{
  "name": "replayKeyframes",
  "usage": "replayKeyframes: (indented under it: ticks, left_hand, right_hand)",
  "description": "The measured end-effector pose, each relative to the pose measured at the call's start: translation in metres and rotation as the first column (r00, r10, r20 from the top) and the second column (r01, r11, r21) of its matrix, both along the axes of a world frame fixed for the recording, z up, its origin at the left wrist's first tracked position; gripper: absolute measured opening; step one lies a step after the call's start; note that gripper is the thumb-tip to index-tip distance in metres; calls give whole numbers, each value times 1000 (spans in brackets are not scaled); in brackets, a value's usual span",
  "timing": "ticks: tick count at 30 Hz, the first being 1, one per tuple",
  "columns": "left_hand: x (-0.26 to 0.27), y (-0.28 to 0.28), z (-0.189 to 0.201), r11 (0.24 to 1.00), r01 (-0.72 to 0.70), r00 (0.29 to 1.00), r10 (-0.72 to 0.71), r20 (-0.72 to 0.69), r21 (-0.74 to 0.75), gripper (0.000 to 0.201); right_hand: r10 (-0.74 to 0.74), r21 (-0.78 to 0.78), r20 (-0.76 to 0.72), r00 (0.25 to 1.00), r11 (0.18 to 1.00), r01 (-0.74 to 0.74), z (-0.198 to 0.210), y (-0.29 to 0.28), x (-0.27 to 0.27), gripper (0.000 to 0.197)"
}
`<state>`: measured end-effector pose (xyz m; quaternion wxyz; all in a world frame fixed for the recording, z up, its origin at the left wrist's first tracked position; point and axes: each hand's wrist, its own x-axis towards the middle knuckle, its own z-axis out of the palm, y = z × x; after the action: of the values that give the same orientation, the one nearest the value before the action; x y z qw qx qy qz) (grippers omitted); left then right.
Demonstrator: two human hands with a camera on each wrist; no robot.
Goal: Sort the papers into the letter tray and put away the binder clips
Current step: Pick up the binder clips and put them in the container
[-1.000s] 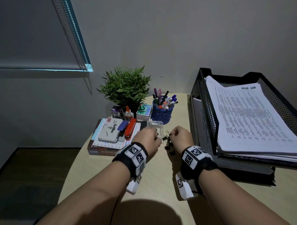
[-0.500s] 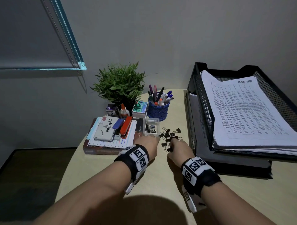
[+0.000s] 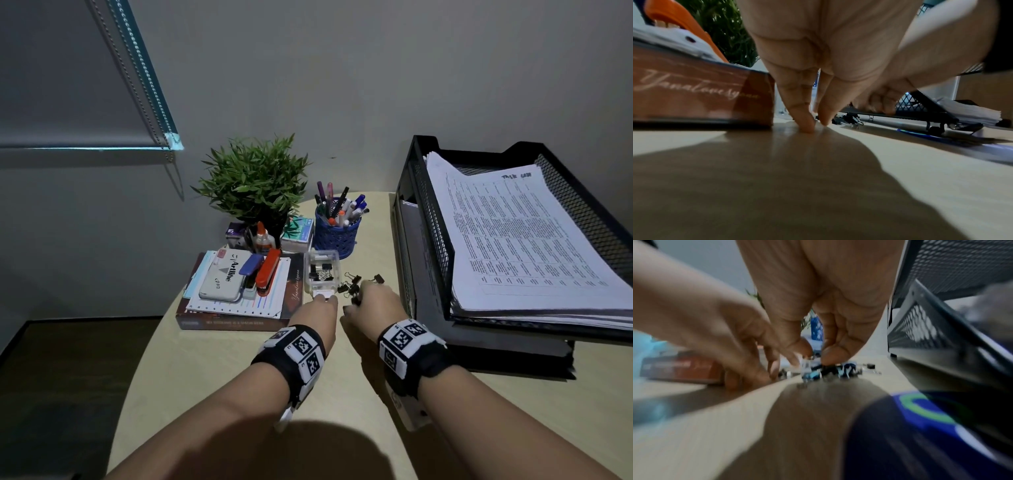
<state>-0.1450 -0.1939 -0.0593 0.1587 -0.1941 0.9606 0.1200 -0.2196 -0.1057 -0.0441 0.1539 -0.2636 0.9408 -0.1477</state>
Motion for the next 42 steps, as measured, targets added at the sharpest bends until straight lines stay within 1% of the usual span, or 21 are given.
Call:
replayKeyframes:
  ticks: [2, 4, 5, 7, 10, 12, 14, 17, 19, 23, 26, 28, 29, 31, 33, 35, 37, 38, 40, 42]
  left_hand:
    - [2, 0, -1, 1000, 19, 1000, -18, 5, -11, 40]
    - [3, 0, -2, 999, 32, 999, -32, 8, -16, 39]
    - [4, 1, -2, 999, 30, 1000, -30, 8, -16, 40]
    - [4, 1, -4, 1000, 15, 1000, -15, 11, -7, 46]
    - [3, 0, -7, 1000, -10, 999, 9, 50, 13, 58]
    - [2, -1, -9, 999, -22, 997, 20, 73, 23, 62]
    - [0, -1, -9, 1000, -19, 997, 18, 76, 20, 56]
    - [1, -1, -8, 1000, -19, 1000, 19, 24, 3, 43]
    - [2, -1, -7, 1000, -24, 1000, 24, 1, -19, 38]
    - [-1, 1, -6, 998, -21, 999, 22, 26, -53, 25]
    - [-4, 1, -8, 998, 14, 998, -10, 61, -57, 23]
    - [-3, 2, -11, 998, 28, 997, -25, 70, -49, 23]
    - [-3, 2, -12, 998, 36, 997, -33, 66, -49, 23]
    - [-3, 1, -14, 997, 61, 997, -58, 52, -54, 22]
    - [-3, 1, -13, 995, 79, 995, -75, 58, -68, 23]
    - [-3, 0, -11, 993, 82, 993, -74, 91, -83, 24]
    - [-1, -1, -8, 993, 63, 993, -54, 102, -96, 25]
    - [-1, -1, -5, 995, 42, 996, -35, 78, -92, 25]
    - [-1, -5, 7, 998, -18, 1000, 17, -20, -62, 24]
    - [-7, -12, 21, 996, -79, 988, 75, -137, -29, 23]
  right_hand:
    - [-38, -176, -27, 999, 984, 33, 16, -10, -4, 18]
    - [-29, -321, -26, 999, 947, 20, 28, -24, -10, 12]
    - [-19, -366, -17, 1000, 930, 12, 32, -30, -12, 11]
    - [-6, -405, 12, 1000, 914, 10, 34, -38, -16, 13]
    - [-30, -368, 11, 999, 929, 32, 28, -35, -20, 18]
    - [-62, -295, 37, 997, 953, 70, 21, -26, -21, 17]
    - [-40, -170, 72, 997, 984, 52, 10, -15, -18, 16]
    - [85, -28, 111, 990, 996, -82, -9, 0, -5, 22]
    - [134, 12, 106, 985, 991, -136, -19, 6, 3, 27]
    - [137, 36, 41, 990, 990, -138, -26, 5, 8, 22]
    - [137, 88, 52, 989, 986, -141, -26, 2, 10, 23]
    - [113, 68, 48, 992, 991, -116, -22, 1, 11, 23]
    - [95, 23, 30, 995, 995, -96, -17, 0, 10, 22]
    - [53, -129, -17, 998, 990, -55, -3, -5, 6, 17]
    - [35, -282, -41, 999, 958, -46, 14, -15, -1, 12]
    - [44, -356, -56, 997, 932, -61, 24, -27, -9, 13]
    - [35, -347, -58, 998, 937, -53, 24, -34, -15, 20]
    - [20, -319, -53, 998, 947, -36, 22, -34, -18, 23]
    - [-23, -241, -34, 999, 970, 14, 15, -27, -22, 28]
    - [-58, -111, -11, 998, 992, 56, 5, -15, -23, 33]
